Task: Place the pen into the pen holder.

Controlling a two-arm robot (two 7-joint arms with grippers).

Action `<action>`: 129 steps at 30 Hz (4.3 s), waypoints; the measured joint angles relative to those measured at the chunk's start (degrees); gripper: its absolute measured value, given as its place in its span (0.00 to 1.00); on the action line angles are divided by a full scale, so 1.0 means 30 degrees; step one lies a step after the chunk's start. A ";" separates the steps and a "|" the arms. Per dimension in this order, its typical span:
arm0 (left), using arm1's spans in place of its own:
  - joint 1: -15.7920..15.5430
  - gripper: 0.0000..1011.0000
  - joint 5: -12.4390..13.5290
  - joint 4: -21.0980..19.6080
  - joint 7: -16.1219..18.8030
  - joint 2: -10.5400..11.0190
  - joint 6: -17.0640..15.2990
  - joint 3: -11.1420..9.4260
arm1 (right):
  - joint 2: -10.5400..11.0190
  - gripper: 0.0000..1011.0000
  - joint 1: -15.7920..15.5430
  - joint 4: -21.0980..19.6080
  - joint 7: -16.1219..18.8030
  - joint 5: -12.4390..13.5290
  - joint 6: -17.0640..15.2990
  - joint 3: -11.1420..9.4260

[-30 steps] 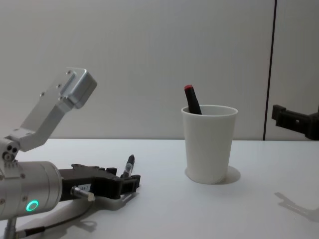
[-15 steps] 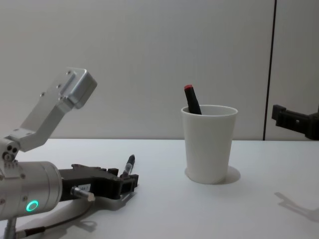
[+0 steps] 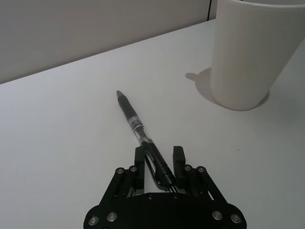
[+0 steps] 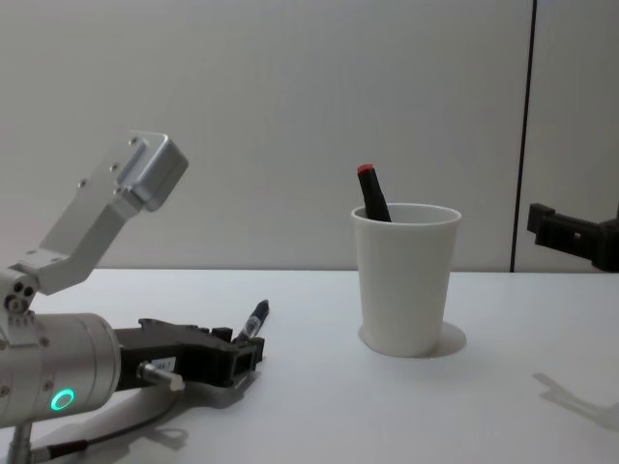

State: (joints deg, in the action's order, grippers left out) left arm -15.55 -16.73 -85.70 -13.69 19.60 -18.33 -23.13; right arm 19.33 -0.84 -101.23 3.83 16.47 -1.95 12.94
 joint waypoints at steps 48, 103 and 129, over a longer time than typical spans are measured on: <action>0.0001 0.20 -0.0001 -0.0001 -0.0003 -0.0002 0.0003 0.0001 | 0.0000 0.99 -0.0001 0.0001 0.0000 0.0001 0.0000 -0.0001; -0.3438 0.20 0.0199 0.0344 -0.3402 -0.0559 1.0134 0.1511 | 0.0000 0.99 -0.0001 0.0000 0.0000 0.0001 0.0000 0.0000; -0.5572 0.20 -0.3207 0.0446 -0.8343 -0.1170 1.3174 0.0450 | -0.0001 0.99 -0.0001 0.0000 0.0000 0.0000 0.0000 0.0000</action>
State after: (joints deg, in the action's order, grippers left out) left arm -32.26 -26.35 -84.36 -38.72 16.09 21.19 -21.78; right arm 19.33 -0.84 -101.23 3.83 16.47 -1.95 12.94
